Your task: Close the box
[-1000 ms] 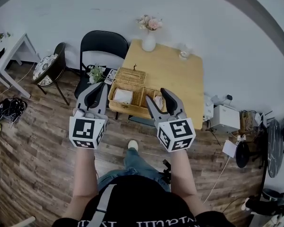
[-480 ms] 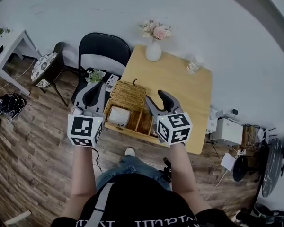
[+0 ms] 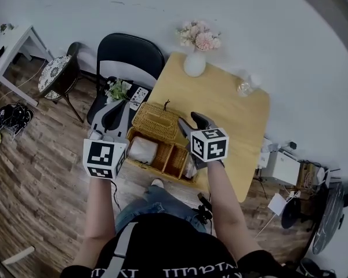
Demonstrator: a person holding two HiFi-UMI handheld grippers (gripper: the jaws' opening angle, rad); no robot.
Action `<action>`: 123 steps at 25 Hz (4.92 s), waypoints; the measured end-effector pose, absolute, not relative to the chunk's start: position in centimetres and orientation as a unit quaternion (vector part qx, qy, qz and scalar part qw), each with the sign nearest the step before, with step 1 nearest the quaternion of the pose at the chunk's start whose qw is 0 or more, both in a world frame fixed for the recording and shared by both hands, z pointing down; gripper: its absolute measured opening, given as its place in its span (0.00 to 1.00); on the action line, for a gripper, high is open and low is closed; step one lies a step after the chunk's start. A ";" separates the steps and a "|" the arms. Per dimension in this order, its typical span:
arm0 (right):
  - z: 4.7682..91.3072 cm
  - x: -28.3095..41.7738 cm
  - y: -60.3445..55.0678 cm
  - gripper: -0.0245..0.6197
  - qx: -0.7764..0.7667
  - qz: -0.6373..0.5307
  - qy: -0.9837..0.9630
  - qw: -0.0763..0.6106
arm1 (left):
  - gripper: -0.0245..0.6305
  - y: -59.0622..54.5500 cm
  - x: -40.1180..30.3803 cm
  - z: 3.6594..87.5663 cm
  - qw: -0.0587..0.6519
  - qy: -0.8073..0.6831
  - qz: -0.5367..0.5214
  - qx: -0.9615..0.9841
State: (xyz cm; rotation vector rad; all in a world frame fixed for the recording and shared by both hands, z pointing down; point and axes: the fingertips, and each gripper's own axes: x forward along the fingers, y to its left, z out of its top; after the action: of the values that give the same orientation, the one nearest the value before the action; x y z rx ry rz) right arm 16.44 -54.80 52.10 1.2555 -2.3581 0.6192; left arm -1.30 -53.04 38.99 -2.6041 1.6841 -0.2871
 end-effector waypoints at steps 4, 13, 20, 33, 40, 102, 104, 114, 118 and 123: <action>55.2 16.4 -56.3 0.38 0.428 0.257 -0.839 0.217 | 0.06 -53.8 -1.0 40.4 0.002 0.542 -0.101 -0.834; 61.0 15.9 -57.6 0.38 0.367 0.393 -0.811 0.228 | 0.06 -54.3 -1.6 41.8 0.001 0.553 -0.128 -0.823; 62.8 15.1 -57.5 0.37 0.312 0.527 -0.774 0.160 | 0.06 -53.5 -1.9 42.5 -0.004 0.557 -0.130 -0.820; 60.9 15.8 -57.8 0.23 0.321 0.575 -0.748 0.084 | 0.06 -50.8 -2.3 41.5 0.009 0.551 -0.120 -0.826; 57.5 15.6 -57.2 0.21 0.362 0.495 -0.782 0.111 | 0.06 -48.9 -2.1 39.7 0.038 0.532 -0.114 -0.838; 52.2 7.3 -35.0 0.30 0.327 0.136 -0.848 0.394 | 0.06 -33.3 -7.7 36.8 0.022 0.498 -0.060 -0.865; 53.0 7.1 -34.6 0.30 0.316 0.124 -0.843 0.417 | 0.06 -33.4 -7.9 37.2 0.014 0.499 -0.059 -0.865; 57.3 6.9 -33.8 0.21 0.324 0.192 -0.822 0.428 | 0.06 -32.7 -8.8 39.7 -0.011 0.504 -0.064 -0.861; 57.8 7.1 -34.3 0.15 0.350 0.221 -0.816 0.403 | 0.06 -32.3 -9.2 40.2 -0.015 0.504 -0.067 -0.861; 56.7 6.9 -33.4 0.18 0.363 0.222 -0.817 0.388 | 0.06 -30.9 -9.7 39.9 -0.009 0.500 -0.066 -0.863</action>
State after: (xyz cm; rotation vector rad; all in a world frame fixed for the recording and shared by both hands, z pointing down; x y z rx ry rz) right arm 6.94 -33.35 56.71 0.9244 -2.0786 0.5651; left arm -9.71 -30.85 39.88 -2.7286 1.5797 -0.2090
